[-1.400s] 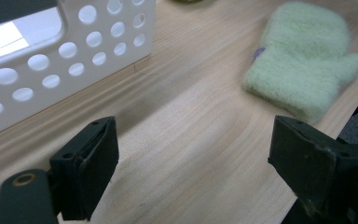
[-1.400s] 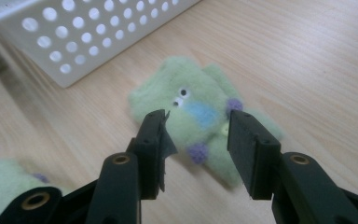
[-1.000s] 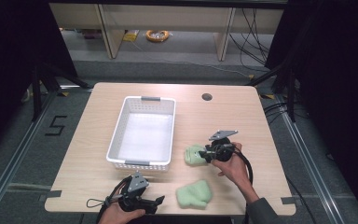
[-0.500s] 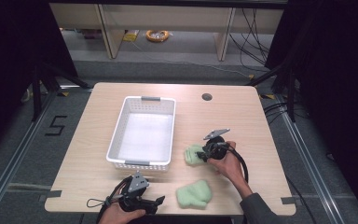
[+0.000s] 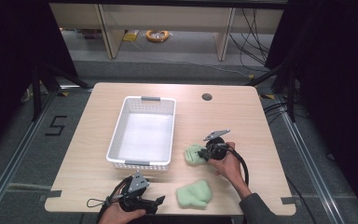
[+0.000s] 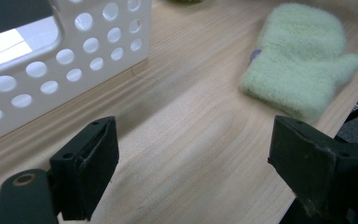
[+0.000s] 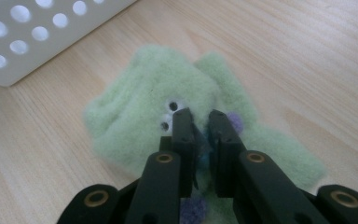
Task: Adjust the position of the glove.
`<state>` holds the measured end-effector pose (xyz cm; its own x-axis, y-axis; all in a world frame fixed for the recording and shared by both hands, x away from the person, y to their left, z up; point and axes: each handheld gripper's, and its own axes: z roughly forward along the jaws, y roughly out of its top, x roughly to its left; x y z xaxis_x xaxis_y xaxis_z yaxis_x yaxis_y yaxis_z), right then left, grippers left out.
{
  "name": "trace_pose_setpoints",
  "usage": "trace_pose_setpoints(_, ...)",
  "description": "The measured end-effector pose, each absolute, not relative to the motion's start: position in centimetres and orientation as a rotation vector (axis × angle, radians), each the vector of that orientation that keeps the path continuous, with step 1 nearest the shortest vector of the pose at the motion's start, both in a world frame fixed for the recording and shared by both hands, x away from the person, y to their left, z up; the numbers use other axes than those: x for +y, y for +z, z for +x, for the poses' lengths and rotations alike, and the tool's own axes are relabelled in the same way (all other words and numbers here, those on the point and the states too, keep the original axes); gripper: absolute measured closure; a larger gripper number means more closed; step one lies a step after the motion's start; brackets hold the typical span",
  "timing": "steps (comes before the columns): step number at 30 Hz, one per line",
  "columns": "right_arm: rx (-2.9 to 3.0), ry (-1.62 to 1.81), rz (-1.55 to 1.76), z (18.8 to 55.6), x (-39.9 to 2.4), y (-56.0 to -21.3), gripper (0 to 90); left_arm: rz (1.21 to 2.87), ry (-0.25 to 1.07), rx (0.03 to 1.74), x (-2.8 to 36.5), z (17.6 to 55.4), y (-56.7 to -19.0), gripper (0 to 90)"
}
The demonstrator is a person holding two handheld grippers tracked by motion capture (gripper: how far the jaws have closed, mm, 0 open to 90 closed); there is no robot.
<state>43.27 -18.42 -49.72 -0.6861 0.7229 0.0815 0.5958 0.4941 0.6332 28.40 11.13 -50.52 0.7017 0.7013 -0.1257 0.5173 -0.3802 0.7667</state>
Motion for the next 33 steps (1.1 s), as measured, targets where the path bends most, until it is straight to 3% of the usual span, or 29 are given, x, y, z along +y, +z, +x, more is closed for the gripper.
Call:
trace_pose_setpoints(8,2.513,1.023,1.101,42.4,-19.2,-48.1,85.1,2.070,0.280,0.921,11.3,28.4,-50.3,15.2)
trace_pose_setpoints(19,2.543,1.196,0.961,36.3,-19.5,-44.3,85.2,2.057,0.279,0.936,11.3,28.3,-50.2,15.2)
trace_pose_setpoints(33,2.593,1.234,0.915,31.5,-18.8,-45.0,85.1,2.065,0.263,0.899,10.9,27.9,-49.9,15.3)
